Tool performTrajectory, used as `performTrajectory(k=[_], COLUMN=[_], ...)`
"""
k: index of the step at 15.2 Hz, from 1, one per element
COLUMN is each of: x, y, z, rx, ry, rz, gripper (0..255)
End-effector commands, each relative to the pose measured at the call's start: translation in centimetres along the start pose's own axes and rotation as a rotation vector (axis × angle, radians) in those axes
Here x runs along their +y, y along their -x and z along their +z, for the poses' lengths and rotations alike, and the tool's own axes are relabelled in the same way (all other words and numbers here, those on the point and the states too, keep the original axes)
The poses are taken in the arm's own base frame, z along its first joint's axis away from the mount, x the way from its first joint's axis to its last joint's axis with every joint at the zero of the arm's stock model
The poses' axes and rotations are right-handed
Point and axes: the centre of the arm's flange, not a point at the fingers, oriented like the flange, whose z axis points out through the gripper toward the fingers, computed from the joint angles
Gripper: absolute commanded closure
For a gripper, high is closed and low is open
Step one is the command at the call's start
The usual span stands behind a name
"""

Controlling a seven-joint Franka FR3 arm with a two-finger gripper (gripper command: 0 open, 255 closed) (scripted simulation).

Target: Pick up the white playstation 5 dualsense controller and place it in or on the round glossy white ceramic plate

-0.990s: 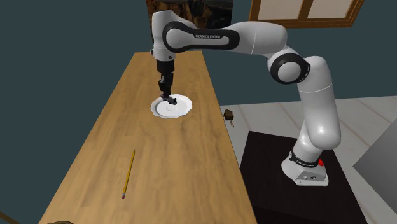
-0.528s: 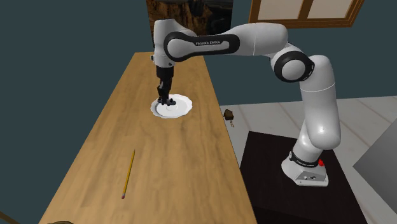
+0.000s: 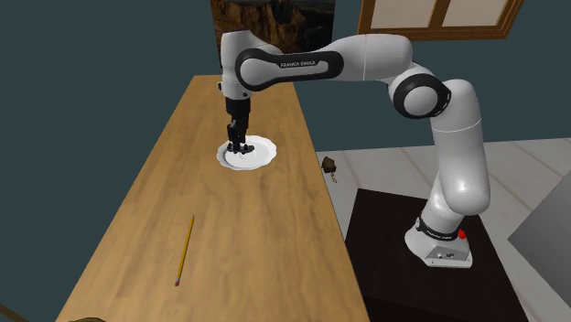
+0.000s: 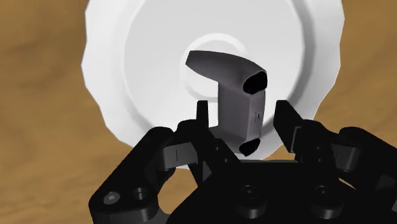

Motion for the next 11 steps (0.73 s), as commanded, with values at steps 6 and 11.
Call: performTrajectory(k=[6, 11], x=[0.4, 0.4], y=[0.2, 0.0], z=[-0.7, -4.3], rx=[-0.030, -0.030], ry=[-0.001, -0.001], rz=[0.003, 0.003], gripper=[0, 0])
